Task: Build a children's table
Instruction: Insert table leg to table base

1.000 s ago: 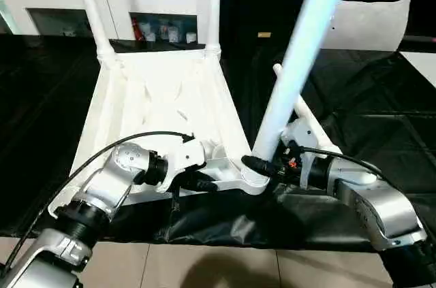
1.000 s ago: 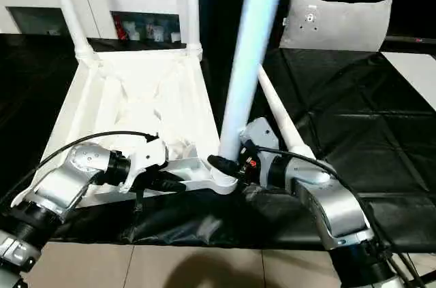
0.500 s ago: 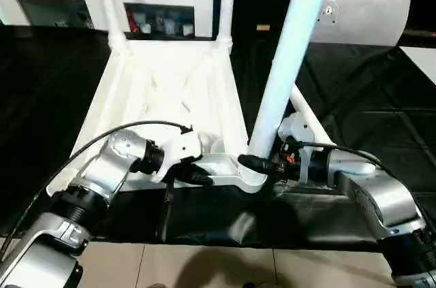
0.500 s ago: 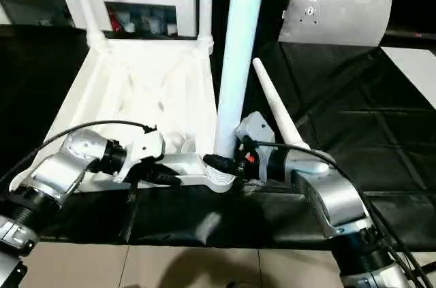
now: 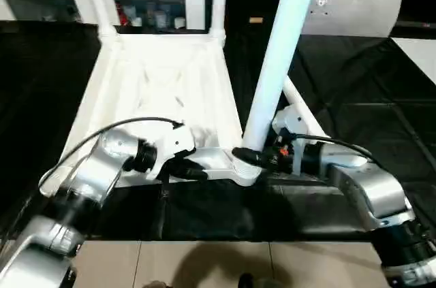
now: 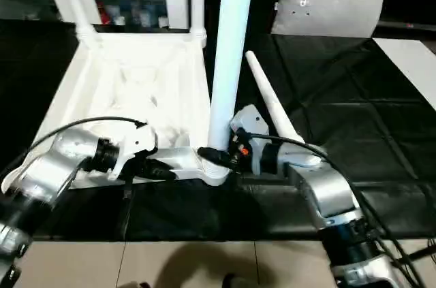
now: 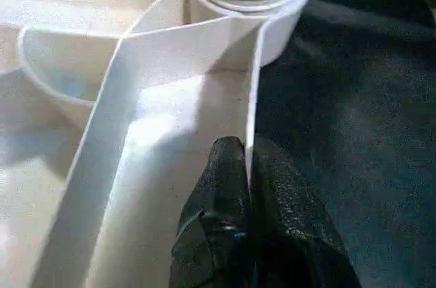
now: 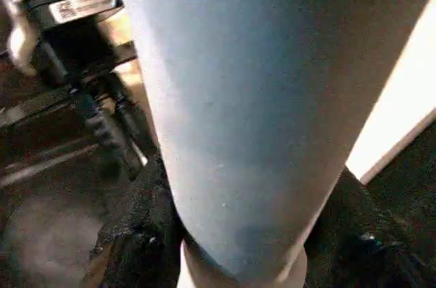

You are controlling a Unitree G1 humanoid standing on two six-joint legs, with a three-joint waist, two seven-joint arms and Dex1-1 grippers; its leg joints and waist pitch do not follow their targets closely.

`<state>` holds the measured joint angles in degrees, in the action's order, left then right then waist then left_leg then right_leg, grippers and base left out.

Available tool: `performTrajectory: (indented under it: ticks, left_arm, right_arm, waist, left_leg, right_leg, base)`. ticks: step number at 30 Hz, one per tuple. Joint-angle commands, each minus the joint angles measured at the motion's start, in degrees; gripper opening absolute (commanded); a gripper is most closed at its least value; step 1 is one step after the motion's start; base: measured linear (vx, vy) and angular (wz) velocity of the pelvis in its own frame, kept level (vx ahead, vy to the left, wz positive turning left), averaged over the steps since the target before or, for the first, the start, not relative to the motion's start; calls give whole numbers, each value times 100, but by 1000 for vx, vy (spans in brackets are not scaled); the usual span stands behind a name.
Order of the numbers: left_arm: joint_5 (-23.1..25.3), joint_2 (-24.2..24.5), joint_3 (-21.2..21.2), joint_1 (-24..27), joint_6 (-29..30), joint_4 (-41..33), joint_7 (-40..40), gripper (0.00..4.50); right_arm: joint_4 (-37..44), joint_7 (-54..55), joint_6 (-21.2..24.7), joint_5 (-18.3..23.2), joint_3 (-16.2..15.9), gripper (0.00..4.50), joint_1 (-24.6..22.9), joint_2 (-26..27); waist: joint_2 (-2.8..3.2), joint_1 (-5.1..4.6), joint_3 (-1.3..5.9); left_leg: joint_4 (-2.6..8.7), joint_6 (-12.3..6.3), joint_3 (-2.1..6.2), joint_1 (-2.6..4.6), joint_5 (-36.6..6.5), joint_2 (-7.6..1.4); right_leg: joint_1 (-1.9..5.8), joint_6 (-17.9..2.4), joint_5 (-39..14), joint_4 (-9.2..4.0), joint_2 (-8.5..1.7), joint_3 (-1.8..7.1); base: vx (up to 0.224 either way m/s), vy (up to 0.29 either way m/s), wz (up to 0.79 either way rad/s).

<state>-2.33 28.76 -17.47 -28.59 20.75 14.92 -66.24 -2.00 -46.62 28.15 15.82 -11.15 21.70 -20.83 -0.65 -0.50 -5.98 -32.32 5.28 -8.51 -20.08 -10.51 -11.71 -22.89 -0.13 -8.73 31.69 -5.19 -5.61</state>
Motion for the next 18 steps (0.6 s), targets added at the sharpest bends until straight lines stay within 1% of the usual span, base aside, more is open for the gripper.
performTrajectory:
  ticks: [1,2,3,4,5,6,7,8,9,10,12,13,14,15,16,17,18]
  left_arm:
    - [-90,-102,450,63,611,-593,747,0]
    - [-103,-197,520,301,1012,-1080,929,0]
    - [-114,-319,561,508,1397,-1541,1091,0]
    - [-103,-440,560,639,1684,-1881,1218,0]
    - [-88,-515,526,684,1836,-2060,1283,0]
    - [-61,-635,464,748,2074,-2339,1386,0]
    - [-28,-713,407,758,2199,-2480,1446,0]
    - [32,-795,331,733,2292,-2579,1502,0]
    - [112,-907,254,657,2441,-2668,1614,0]
    - [112,-907,254,657,2441,-2668,1614,0]
    - [229,-1018,159,524,2642,-2743,1799,0]
    - [256,-1049,165,468,2708,-2740,1891,0]
    - [279,-1039,164,445,2779,-2775,1966,0]
    - [299,-998,156,431,2808,-2792,1996,0]
    - [291,-966,143,440,2918,-2877,2054,0]
    - [289,-950,160,448,2955,-2890,2098,0]
    - [307,-891,175,464,2945,-2875,2142,0]
  right_arm:
    - [-501,245,668,-175,-296,189,-436,81]
    - [-535,467,676,-223,-204,189,-430,176]
    - [-598,680,678,-268,-119,189,-401,276]
    - [-679,851,676,-306,-53,189,-351,365]
    - [-746,959,663,-322,-11,189,-301,434]
    - [-857,1132,641,-345,57,189,-218,546]
    - [-939,1233,617,-364,90,189,-155,615]
    - [-1037,1321,580,-394,105,189,-82,677]
    - [-1128,1379,528,-429,90,189,0,735]
    - [-1128,1379,528,-429,90,189,0,735]
    - [-1192,1400,493,-448,43,189,72,793]
    - [-1178,1382,507,-438,14,189,74,808]
    - [-1159,1361,537,-431,-8,189,66,820]
    - [-1139,1328,549,-434,-39,189,53,821]
    - [-1129,1323,555,-443,-53,189,43,829]
    - [-1121,1323,550,-447,-58,189,34,832]
    - [-1100,1320,530,-449,-59,189,13,833]
  waist:
    - [93,-55,162]
    - [92,-87,157]
    - [94,-153,176]
    - [90,-193,179]
    - [102,-207,187]
    - [94,-241,182]
    - [88,-284,188]
    - [61,-283,248]
    - [60,-286,274]
    - [76,-260,286]
    - [55,-225,345]
    - [70,-175,372]
    - [76,-142,410]
    - [83,-96,421]
    - [85,-76,415]
    - [69,-48,422]
    - [65,-34,429]
  left_leg:
    - [484,94,99,44,-3017,-97]
    - [503,118,106,16,-3003,-111]
    - [530,143,148,-68,-3000,-137]
    - [528,103,146,-81,-3053,-115]
    - [517,112,150,-55,-3063,-112]
    - [514,99,134,-40,-3043,-108]
    - [506,77,132,-73,-2936,-100]
    - [471,21,100,-40,-2763,-88]
    - [455,-14,78,-41,-2598,-87]
    - [449,-49,52,-50,-2381,-93]
    - [430,-92,10,-43,-2092,-102]
    - [422,-118,-15,-48,-1795,-115]
    - [412,-149,-38,-63,-1499,-119]
    - [396,-208,-63,-53,-1264,-122]
    - [393,-226,-67,-56,-1189,-126]
    - [386,-236,-77,-79,-1065,-120]
    - [376,-236,-83,-76,-1017,-115]
  right_leg:
    - [95,-411,-4026,-575,-289,158]
    - [114,-458,-3937,-548,-294,165]
    - [186,-498,-3783,-492,-304,144]
    - [180,-432,-3838,-532,-281,122]
    - [159,-459,-3792,-529,-292,134]
    - [137,-495,-3744,-545,-286,147]
    - [146,-568,-3617,-525,-288,162]
    - [133,-622,-3527,-525,-288,183]
    - [139,-703,-3344,-510,-280,198]
    - [139,-810,-3030,-486,-270,223]
    - [160,-958,-2567,-440,-257,250]
    - [183,-1112,-2101,-377,-244,269]
    - [229,-1233,-1668,-318,-235,274]
    - [236,-1319,-1363,-296,-227,275]
    - [240,-1345,-1291,-283,-228,279]
    - [273,-1356,-1226,-252,-229,282]
    - [279,-1365,-1201,-243,-233,286]
  base:
    - [0,0,0]
    - [0,0,0]
    - [3,31,-18]
    - [3,31,-18]
    - [0,0,0]
    - [0,0,0]
    - [0,0,0]
    - [0,0,0]
    - [0,0,0]
    - [0,0,0]
    - [0,0,0]
    - [0,0,0]
    - [0,0,0]
    - [0,0,0]
    - [0,0,0]
    - [0,0,0]
    - [0,0,0]
